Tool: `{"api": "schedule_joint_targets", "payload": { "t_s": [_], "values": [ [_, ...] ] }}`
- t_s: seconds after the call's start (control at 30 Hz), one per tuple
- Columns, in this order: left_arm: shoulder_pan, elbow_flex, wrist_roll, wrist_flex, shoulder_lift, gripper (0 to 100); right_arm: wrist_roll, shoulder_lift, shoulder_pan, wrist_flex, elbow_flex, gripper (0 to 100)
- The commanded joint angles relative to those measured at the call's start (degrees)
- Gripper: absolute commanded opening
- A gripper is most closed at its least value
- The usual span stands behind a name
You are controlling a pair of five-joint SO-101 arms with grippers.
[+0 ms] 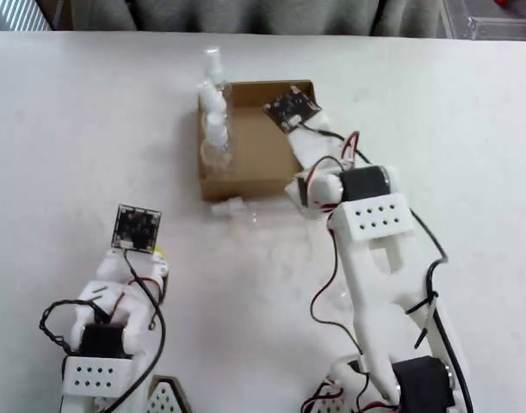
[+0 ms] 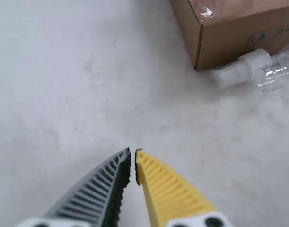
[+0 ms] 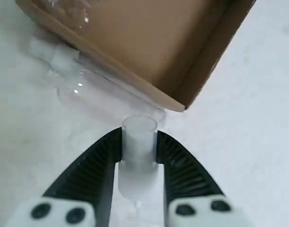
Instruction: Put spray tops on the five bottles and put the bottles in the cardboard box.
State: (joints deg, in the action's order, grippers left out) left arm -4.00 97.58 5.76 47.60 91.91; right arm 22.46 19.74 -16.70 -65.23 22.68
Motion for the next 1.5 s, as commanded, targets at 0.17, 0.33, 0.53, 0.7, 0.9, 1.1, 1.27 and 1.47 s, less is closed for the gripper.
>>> {"api": "schedule_joint_targets", "payload": {
  "t_s": [0.17, 0.33, 0.53, 0.7, 0.9, 1.1, 1.27, 1.47],
  "values": [
    [-0.6, -0.2, 0.5, -1.8, 0.8, 2, -30.5, 1.7, -10.9, -0.7, -2.8, 1.9],
    [-0.7, -0.2, 0.5, -1.8, 0.8, 2, -42.7, 1.6, -14.8, 2.1, -0.4, 1.9],
    [-0.7, -0.2, 0.5, -1.8, 0.8, 2, -48.9, 1.6, -17.8, 14.6, 9.1, 1.9],
    [-0.7, -0.2, 0.5, -1.8, 0.8, 2, -49.0, 1.6, -20.3, 20.8, 15.4, 12.7],
    [-0.7, -0.2, 0.5, -1.8, 0.8, 2, -48.6, 1.6, -25.4, 24.5, 18.9, 18.4],
    [-0.7, -0.2, 0.5, -1.8, 0.8, 2, -48.4, 1.7, -24.6, 24.1, 17.0, 21.2],
    [-0.7, -0.2, 0.5, -1.8, 0.8, 2, -41.9, 1.7, -22.4, 24.3, 16.6, 16.6],
    [-4.2, -0.2, 0.0, -4.6, 0.9, 2, -8.9, 1.6, -22.2, 24.0, 17.0, 4.2]
  ]
}}
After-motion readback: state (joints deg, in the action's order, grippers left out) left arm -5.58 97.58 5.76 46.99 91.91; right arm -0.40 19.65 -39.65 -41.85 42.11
